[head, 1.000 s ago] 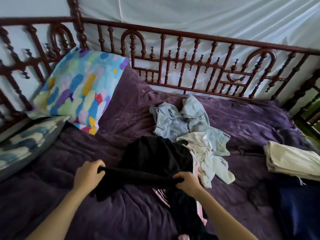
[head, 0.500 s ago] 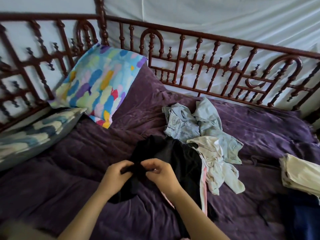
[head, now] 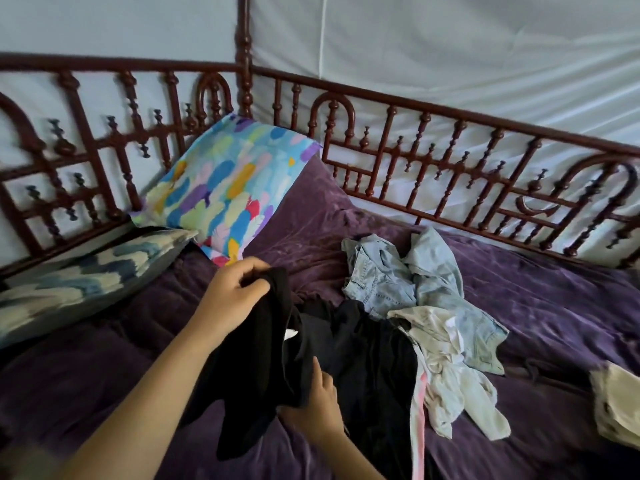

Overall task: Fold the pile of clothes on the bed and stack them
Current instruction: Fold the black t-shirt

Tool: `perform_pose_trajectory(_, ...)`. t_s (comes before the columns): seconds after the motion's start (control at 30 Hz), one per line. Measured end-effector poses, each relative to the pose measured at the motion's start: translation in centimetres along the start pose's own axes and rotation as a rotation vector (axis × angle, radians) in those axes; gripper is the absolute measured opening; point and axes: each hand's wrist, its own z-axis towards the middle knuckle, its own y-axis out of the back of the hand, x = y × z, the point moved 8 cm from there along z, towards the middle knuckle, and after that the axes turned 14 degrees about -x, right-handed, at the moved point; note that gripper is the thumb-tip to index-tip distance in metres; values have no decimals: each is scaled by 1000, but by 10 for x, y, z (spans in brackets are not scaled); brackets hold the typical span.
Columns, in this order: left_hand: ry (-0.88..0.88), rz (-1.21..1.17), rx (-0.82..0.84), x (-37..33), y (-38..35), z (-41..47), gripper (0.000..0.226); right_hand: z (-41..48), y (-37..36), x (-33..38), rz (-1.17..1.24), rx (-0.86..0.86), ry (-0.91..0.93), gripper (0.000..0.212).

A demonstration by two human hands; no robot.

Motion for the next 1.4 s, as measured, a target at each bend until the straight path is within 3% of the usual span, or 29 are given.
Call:
perform_pose_trajectory(0.1,-26,-3,-4,-18,-14,12,34,3,7,0,-52,-50,-25,79)
perform_pose_trajectory(0.2,-67,3,-30,-35,-14,27,35,12,33,-7,180,-227,-141,17)
perform_pose_trajectory(0.23,-71,3,-49,-37,-9,33,35,16,46,-11,287,-278,-175,8)
perform_pose_trajectory(0.33,-34,-38,-146,-39,18,60,37,32,96,-17,586,-314,-159,33)
perform_pose_trajectory(0.43,0,5,-266,-40,42,95,26,39,177,-1,649,-327,-60,17)
perform_pose_trajectory(0.5,-38,204,-309,-34,44,121,17,38,231,26,660,-337,36,15)
perform_pose_trajectory(0.6,-63,576,-248,-20,24,121,32,35,267,61,648,-333,76,20)
perform_pose_trajectory(0.67,-121,514,-175,-19,-3,90,24,33,261,73,628,-320,62,18)
perform_pose_trajectory(0.73,-29,339,4,-13,-36,40,12,32,239,82,575,-322,94,24)
perform_pose_trajectory(0.83,583,-35,169,24,-66,-21,44,25,191,93,464,-343,205,50)
perform_pose_trajectory(0.9,770,-130,150,43,-64,-38,45,14,157,98,395,-304,282,43)
perform_pose_trajectory(1.0,754,-191,53,59,-43,-44,22,-7,114,108,315,-166,416,9)
perform_pose_trajectory(1.07,691,-163,40,69,-28,-46,3,-20,89,113,268,-31,501,28)
perform_pose_trajectory(1.2,659,-77,-63,90,6,-49,19,-43,44,103,366,306,486,58)
perform_pose_trajectory(1.3,661,-110,-106,97,31,-50,26,-27,32,72,404,232,325,52)
perform_pose_trajectory(1.4,632,-154,-53,88,50,-43,36,4,28,45,251,91,208,53)
